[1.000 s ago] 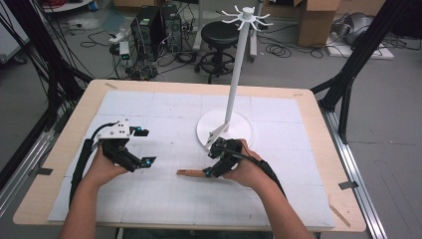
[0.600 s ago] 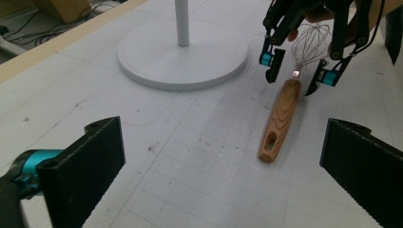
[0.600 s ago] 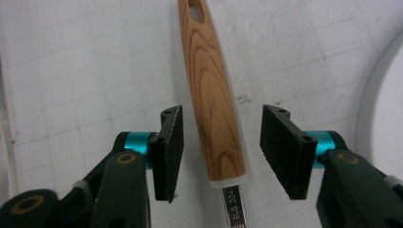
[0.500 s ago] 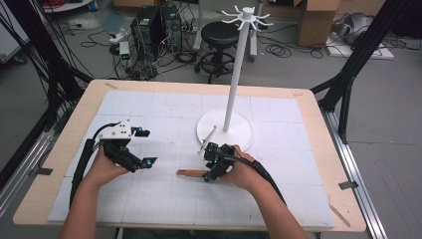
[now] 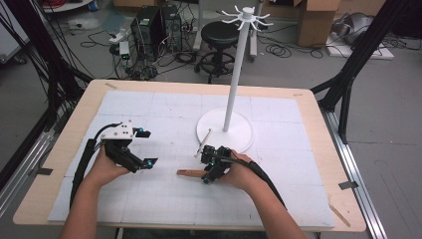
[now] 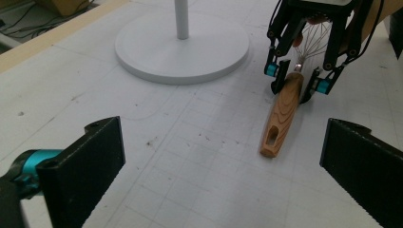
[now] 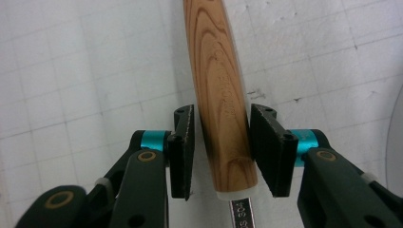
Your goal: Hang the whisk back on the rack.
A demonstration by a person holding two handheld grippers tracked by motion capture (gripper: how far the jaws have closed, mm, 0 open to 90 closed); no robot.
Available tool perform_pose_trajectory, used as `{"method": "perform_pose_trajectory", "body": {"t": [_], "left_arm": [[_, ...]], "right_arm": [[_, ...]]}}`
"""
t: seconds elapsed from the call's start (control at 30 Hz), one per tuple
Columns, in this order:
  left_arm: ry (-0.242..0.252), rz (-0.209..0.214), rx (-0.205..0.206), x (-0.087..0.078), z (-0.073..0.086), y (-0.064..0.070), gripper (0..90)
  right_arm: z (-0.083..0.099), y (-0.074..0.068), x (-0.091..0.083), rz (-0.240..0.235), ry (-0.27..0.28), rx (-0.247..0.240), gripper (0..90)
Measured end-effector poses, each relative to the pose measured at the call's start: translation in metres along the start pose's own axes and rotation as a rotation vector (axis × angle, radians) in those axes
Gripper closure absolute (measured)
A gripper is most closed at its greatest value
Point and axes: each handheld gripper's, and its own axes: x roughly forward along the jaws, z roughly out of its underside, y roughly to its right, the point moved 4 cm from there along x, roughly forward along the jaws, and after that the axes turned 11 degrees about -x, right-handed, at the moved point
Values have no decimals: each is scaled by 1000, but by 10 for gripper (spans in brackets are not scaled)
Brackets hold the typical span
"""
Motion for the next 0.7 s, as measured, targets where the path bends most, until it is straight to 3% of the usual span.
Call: {"method": "perform_pose_trajectory", "body": {"t": [0.27, 0.63, 0.67, 0.7], "left_arm": [[3, 1, -4, 2, 0, 1, 17], [-5, -3, -8, 1, 1, -1, 16], [-3, -2, -11, 1, 1, -1, 16], [-2, -1, -10, 1, 1, -1, 16]], "right_arm": [[-1, -1, 0, 22, -13, -9, 647], [-2, -5, 1, 32, -17, -63, 686], [-1, -9, -1, 26, -37, -25, 687], [-1, -7, 0, 32, -19, -61, 687]]}}
